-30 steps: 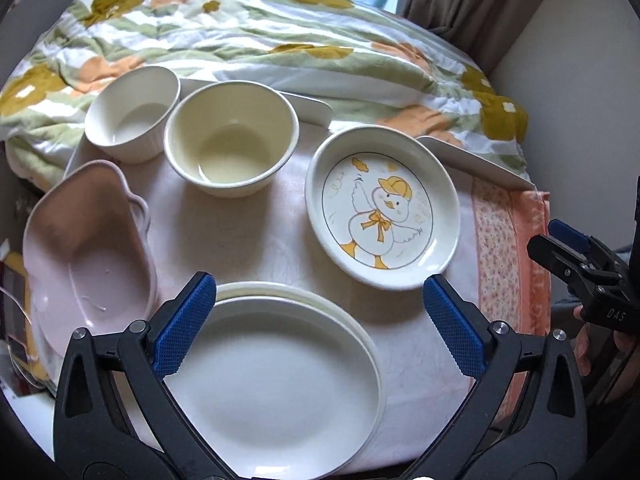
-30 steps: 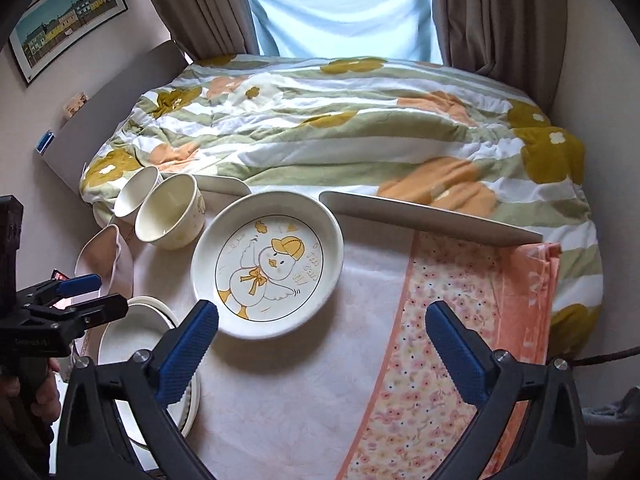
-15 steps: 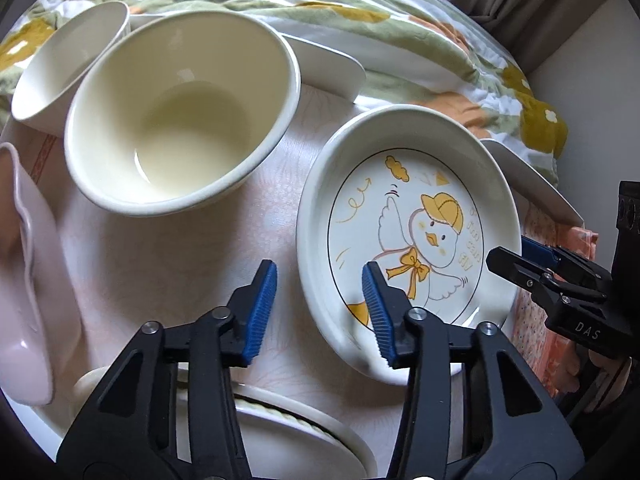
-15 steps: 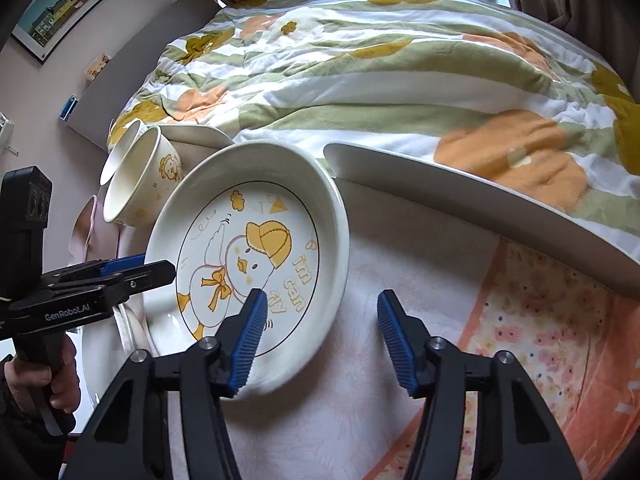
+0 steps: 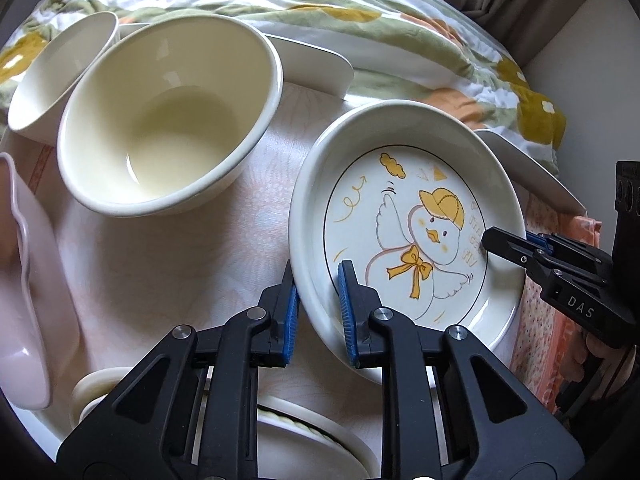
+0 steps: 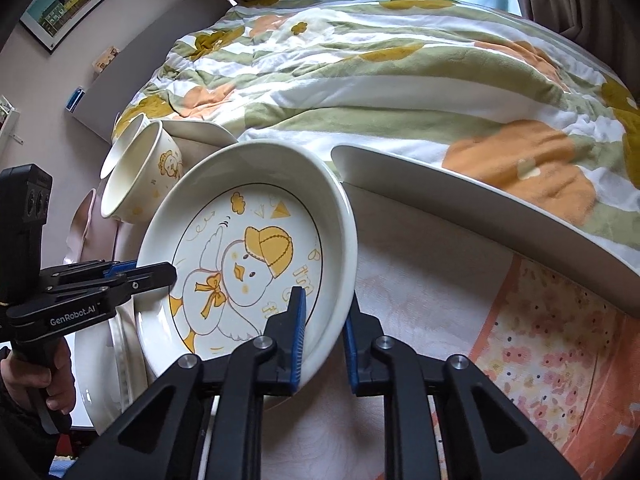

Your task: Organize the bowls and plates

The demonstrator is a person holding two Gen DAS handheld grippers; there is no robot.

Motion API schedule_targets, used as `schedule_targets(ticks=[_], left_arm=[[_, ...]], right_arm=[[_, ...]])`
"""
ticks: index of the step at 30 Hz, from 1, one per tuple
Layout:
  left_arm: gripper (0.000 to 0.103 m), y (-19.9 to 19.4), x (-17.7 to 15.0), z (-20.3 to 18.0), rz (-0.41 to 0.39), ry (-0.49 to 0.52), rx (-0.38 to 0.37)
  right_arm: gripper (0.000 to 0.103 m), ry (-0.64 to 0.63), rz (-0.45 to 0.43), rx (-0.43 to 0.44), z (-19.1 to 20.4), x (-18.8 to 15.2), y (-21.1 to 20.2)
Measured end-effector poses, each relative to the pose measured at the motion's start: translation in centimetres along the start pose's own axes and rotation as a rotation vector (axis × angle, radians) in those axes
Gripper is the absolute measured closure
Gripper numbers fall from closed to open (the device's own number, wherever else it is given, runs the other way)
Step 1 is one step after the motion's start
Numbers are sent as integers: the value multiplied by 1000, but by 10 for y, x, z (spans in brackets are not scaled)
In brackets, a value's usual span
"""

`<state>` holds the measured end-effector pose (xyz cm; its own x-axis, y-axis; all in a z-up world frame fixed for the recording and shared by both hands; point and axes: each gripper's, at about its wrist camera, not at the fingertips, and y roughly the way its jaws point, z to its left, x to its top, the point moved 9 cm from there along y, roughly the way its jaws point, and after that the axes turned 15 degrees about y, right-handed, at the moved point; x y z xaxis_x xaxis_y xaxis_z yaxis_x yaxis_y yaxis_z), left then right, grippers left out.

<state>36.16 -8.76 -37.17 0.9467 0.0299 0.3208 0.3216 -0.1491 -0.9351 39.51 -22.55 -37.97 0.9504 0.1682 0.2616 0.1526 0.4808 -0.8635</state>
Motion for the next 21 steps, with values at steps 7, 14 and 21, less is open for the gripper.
schedule_targets(ticks=[7, 14, 21], left_arm=[[87, -24, 7, -12, -45, 62, 21], [87, -76, 3, -14, -120, 109, 5], [87, -135, -24, -5, -168, 213, -34]], right_arm=[[87, 1, -34, -13, 4, 0, -17], [87, 7, -98, -17, 23, -8, -53], [87, 62, -184, -55, 65, -44, -96]])
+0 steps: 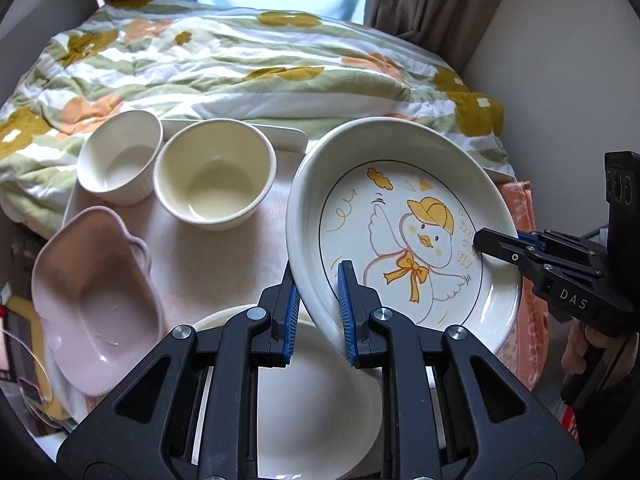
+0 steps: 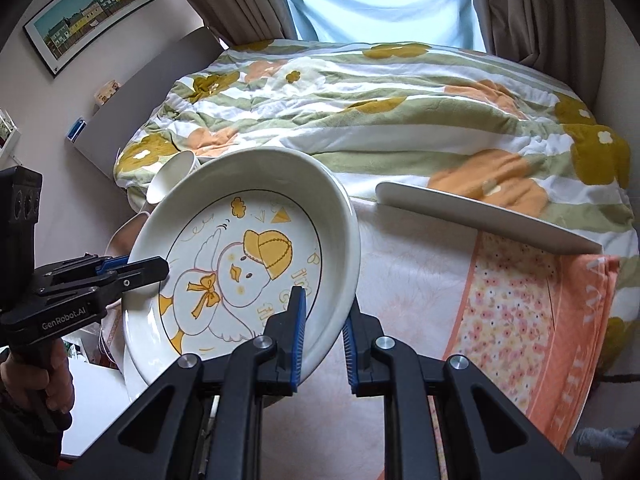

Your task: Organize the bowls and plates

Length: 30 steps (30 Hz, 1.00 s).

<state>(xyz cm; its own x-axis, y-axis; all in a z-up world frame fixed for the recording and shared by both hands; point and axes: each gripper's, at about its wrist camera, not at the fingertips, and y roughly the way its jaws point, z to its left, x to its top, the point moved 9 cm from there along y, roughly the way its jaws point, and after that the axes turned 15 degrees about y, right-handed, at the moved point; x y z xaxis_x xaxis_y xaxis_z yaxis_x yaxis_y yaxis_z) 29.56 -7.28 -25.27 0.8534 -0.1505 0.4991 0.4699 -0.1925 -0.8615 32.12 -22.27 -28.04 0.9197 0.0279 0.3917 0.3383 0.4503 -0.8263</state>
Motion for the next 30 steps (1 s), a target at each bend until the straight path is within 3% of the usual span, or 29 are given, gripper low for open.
schedule_targets(ticks=[7, 16, 21, 30], left_arm=[[87, -39, -58, 20, 2, 79, -30], [87, -27, -142, 43, 80, 107, -76], [86, -13, -156, 42, 89, 122, -102], [86, 6, -157, 40, 103, 176, -74]], right_arm=[[87, 81, -33, -27, 41, -62, -17], [87, 157, -23, -74, 67, -139, 11], [87, 149, -43, -124, 67, -150, 15], [87, 133, -85, -185, 65, -154, 20]])
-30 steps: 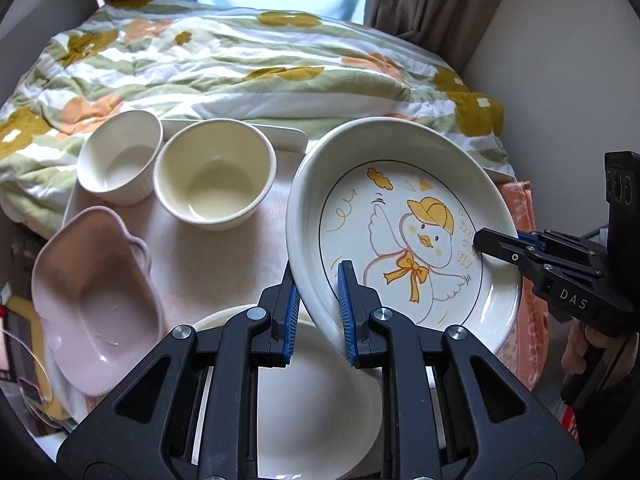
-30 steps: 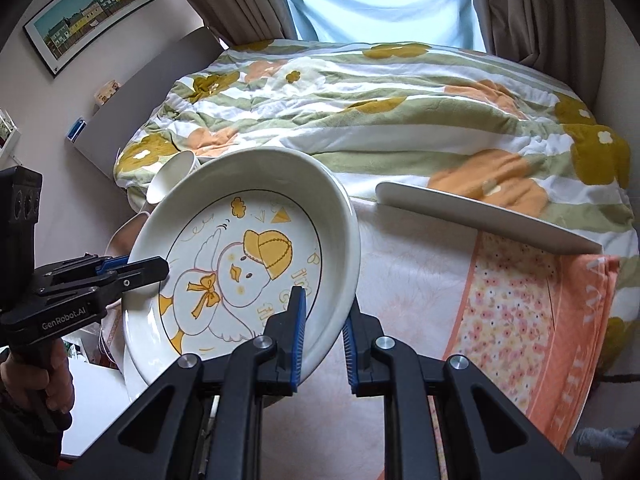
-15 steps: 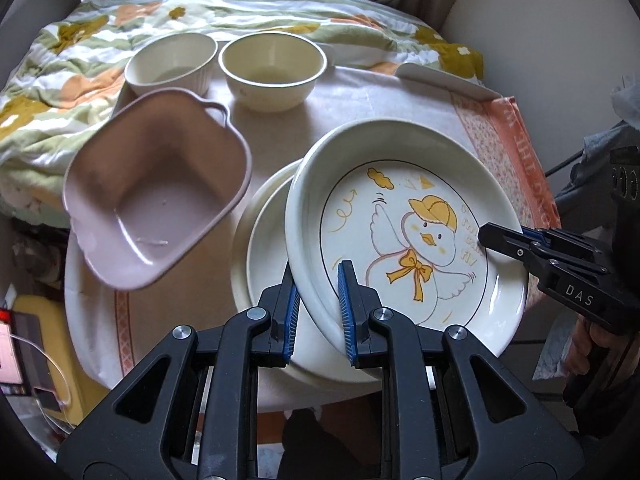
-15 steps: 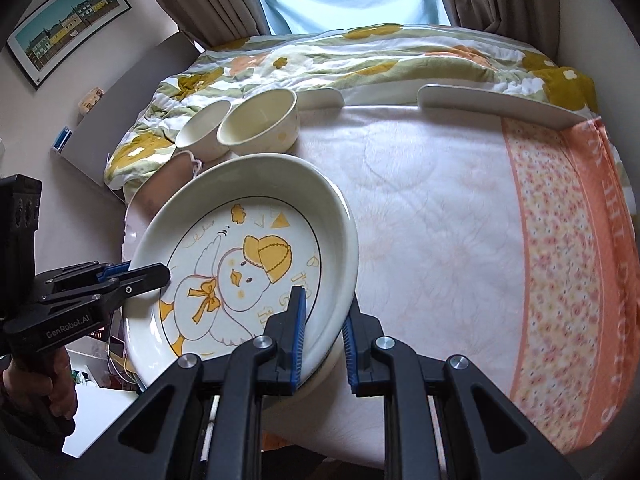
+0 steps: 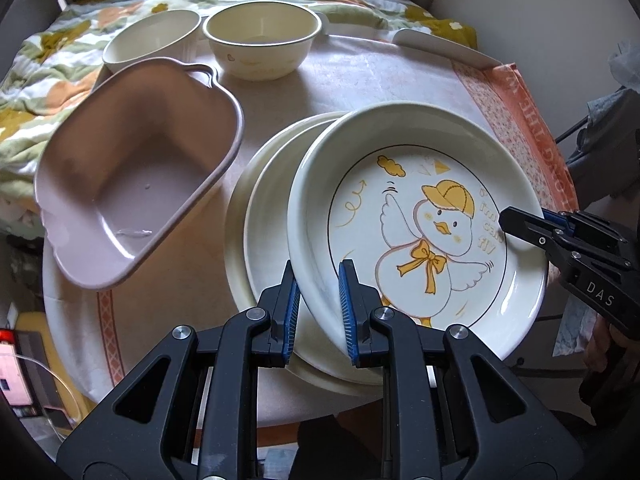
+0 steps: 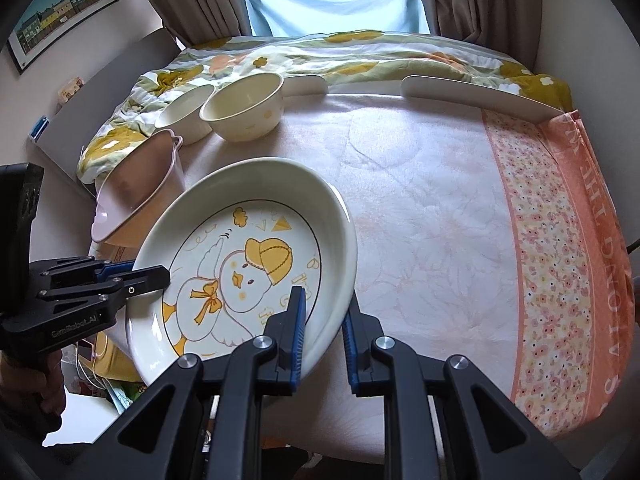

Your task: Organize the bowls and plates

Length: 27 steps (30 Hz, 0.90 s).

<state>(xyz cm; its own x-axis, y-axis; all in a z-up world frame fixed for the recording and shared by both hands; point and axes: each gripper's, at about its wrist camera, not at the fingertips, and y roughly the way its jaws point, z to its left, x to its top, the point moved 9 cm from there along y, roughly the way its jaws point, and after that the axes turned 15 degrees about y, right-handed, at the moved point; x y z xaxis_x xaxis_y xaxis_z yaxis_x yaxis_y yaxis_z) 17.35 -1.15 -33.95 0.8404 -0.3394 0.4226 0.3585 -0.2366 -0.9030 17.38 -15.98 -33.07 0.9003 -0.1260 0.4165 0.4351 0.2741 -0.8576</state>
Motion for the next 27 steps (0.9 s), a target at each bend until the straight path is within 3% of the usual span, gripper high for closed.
schedule_targets(ticks=[11, 17, 23, 27], left_arm=[[85, 13, 5, -1, 29, 36, 48], [83, 13, 9, -4, 52, 126, 167], [85, 7, 13, -10, 74, 288, 394], [85, 5, 13, -8, 74, 298, 409]], right_arm=[[87, -34, 2, -28, -1, -2, 5], [87, -53, 6, -37, 2, -3, 7], [87, -59, 20, -24, 7, -5, 12], [87, -65, 25, -30, 8, -6, 14]])
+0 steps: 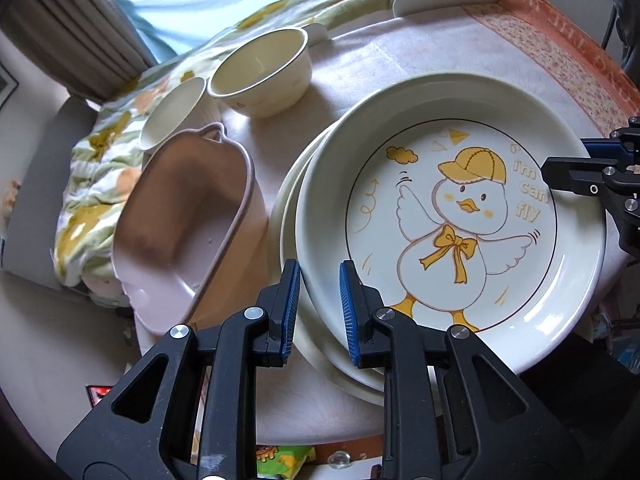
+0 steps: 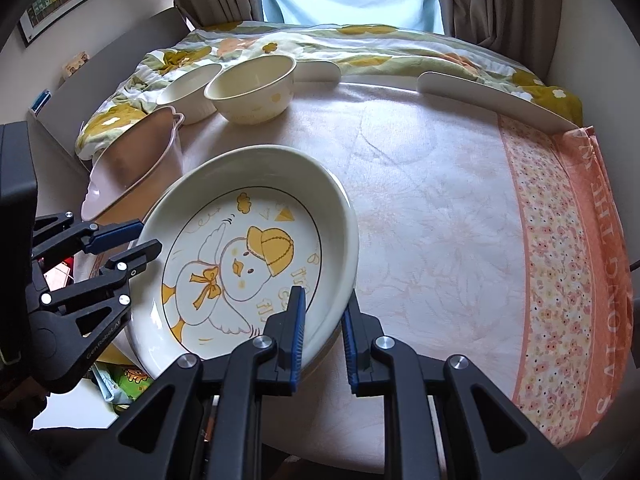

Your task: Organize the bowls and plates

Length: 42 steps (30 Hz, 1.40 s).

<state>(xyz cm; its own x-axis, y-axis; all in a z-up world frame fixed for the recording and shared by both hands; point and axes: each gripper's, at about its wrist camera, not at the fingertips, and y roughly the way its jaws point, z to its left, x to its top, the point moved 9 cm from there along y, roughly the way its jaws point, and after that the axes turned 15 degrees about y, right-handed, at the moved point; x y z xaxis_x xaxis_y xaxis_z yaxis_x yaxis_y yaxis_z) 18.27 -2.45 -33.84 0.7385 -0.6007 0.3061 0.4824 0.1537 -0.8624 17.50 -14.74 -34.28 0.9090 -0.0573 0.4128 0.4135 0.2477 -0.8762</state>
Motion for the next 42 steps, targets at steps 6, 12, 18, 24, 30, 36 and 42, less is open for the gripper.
schedule_targets(ticks=[6, 12, 18, 24, 30, 36, 42], left_arm=[[85, 0, -3, 3, 3, -10, 2], [85, -1, -5, 3, 1, -18, -5], [85, -2, -7, 8, -1, -38, -8], [85, -3, -8, 8, -5, -44, -18], [85, -15, -6, 15, -32, -72, -41], [57, -48, 3, 44, -120, -162, -62], [0, -85, -8, 91, -227, -282, -44]], right_arm=[[87, -4, 7, -9, 2, -1, 3], [87, -6, 4, -30, 3, -2, 5], [87, -10, -4, -55, 3, -4, 4], [87, -5, -11, -67, 4, -6, 2], [87, 6, -33, -52, 7, -1, -10], [86, 4, -81, 6, 27, 23, -39], [0, -27, -161, 93, 57, 54, -62]])
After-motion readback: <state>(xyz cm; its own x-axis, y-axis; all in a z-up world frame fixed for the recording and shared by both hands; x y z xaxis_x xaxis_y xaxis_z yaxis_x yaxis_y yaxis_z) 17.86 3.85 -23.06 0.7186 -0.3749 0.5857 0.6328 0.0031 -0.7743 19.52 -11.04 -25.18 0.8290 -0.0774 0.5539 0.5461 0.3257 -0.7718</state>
